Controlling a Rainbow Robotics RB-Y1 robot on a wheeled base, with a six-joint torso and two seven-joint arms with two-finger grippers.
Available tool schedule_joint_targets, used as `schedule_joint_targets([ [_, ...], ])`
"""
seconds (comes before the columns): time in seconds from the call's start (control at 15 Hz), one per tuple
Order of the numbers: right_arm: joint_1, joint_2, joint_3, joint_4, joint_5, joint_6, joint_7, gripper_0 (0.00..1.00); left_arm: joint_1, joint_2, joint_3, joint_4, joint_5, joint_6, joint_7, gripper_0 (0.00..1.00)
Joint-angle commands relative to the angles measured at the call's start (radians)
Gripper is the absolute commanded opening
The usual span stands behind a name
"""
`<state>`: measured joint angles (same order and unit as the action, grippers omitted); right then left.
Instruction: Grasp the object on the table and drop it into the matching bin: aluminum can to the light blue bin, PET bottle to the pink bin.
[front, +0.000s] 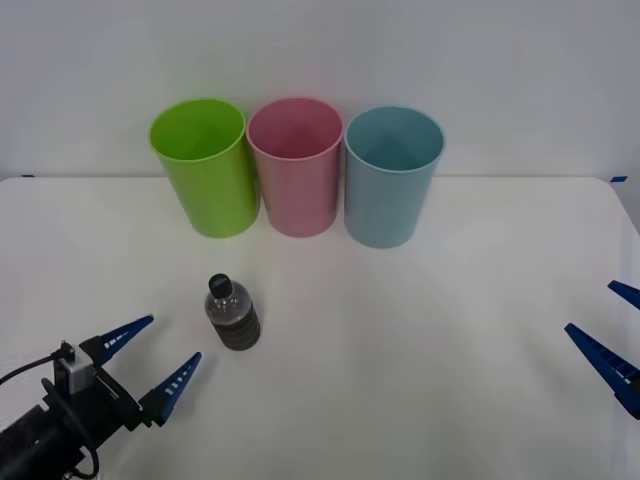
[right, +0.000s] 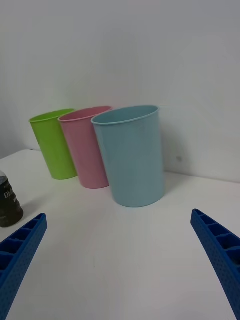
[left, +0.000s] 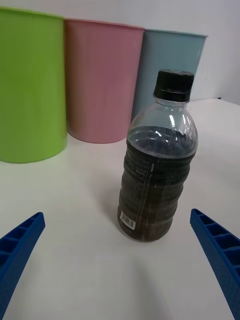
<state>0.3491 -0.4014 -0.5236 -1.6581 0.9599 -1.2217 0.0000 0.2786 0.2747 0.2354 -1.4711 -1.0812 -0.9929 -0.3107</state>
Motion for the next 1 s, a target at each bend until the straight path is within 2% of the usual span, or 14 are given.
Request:
schedule_joint_targets([
  [0.07, 0.000, 0.000, 0.000, 0.000, 0.000, 0.000, 0.000, 1.00, -0.022, 0.001, -0.051, 0.000, -0.002, 0.059, 0.007, 1.00],
  [0.33, 0.000, 0.000, 0.000, 0.000, 0.000, 0.000, 0.000, 1.00, -0.047, -0.019, -0.088, 0.000, -0.016, 0.094, 0.013, 1.00],
  [0.67, 0.000, 0.000, 0.000, 0.000, 0.000, 0.000, 0.000, 1.00, -0.078, -0.100, -0.074, 0.000, -0.098, 0.114, 0.018, 1.00],
  [1.0, 0.000, 0.000, 0.000, 0.000, 0.000, 0.000, 0.000, 1.00, -0.111, -0.141, -0.076, 0.002, -0.170, 0.145, 0.032, 1.00],
])
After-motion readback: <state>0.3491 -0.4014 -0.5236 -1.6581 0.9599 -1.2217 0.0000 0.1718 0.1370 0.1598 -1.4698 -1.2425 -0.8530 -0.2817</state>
